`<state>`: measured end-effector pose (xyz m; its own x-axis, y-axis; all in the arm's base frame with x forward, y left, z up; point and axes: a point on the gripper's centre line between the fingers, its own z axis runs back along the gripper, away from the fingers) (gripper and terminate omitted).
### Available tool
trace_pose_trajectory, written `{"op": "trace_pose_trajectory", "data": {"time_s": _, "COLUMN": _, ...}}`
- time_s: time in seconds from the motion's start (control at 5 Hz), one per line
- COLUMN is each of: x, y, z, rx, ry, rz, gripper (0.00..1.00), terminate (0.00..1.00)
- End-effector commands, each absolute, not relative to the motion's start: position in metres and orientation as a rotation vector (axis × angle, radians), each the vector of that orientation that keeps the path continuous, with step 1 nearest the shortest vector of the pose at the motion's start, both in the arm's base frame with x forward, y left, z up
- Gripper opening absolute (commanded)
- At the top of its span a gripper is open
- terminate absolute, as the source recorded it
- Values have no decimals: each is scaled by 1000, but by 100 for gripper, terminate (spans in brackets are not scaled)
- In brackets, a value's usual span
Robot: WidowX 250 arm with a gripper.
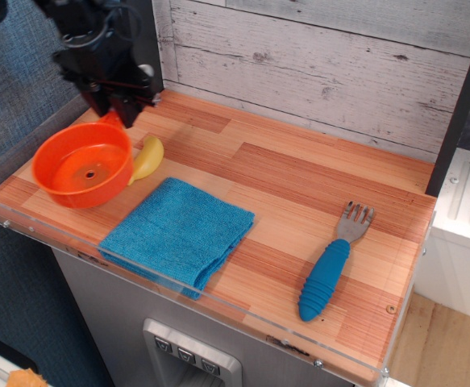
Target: Moving the pan from the blue cloth to the edge of the table.
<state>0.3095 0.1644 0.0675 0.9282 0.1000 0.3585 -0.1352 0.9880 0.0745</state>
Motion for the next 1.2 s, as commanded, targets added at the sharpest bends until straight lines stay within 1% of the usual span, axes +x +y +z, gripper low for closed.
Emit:
{"op": "trace_pose_trajectory", "data": {"time_s": 0.0, "x": 305, "y": 206, "z": 72, "rx": 177, "ry": -425, "rz": 223, "gripper": 0, "terminate": 0}}
{"op": "trace_pose_trajectory", "data": {"time_s": 0.2, "x": 298, "y": 219, "z": 68, "rx": 213, "ry": -396, "rz": 226, "gripper": 0, "terminate": 0}}
{"op": "trace_pose_trajectory", "data": {"time_s": 0.4, "x": 295, "y": 227, "z": 59, "rx": 234, "ry": -360, "rz": 216, "gripper": 0, "terminate": 0}}
{"op": "trace_pose_trajectory", "data": {"time_s": 0.6, "x": 294, "y": 227, "z": 54, "rx": 231, "ry": -350, "rz": 199, "gripper": 0, "terminate": 0}}
{"op": "trace_pose_trajectory", "data": {"time_s": 0.8, "x": 295, "y": 225, "z": 51, "rx": 228, "ry": -340, "rz": 188, "gripper": 100, "terminate": 0}}
{"op": "trace_pose_trajectory", "data": {"time_s": 1.0, "x": 296, "y": 224, "z": 50, "rx": 214, "ry": -312, "rz": 161, "gripper": 100, "terminate": 0}}
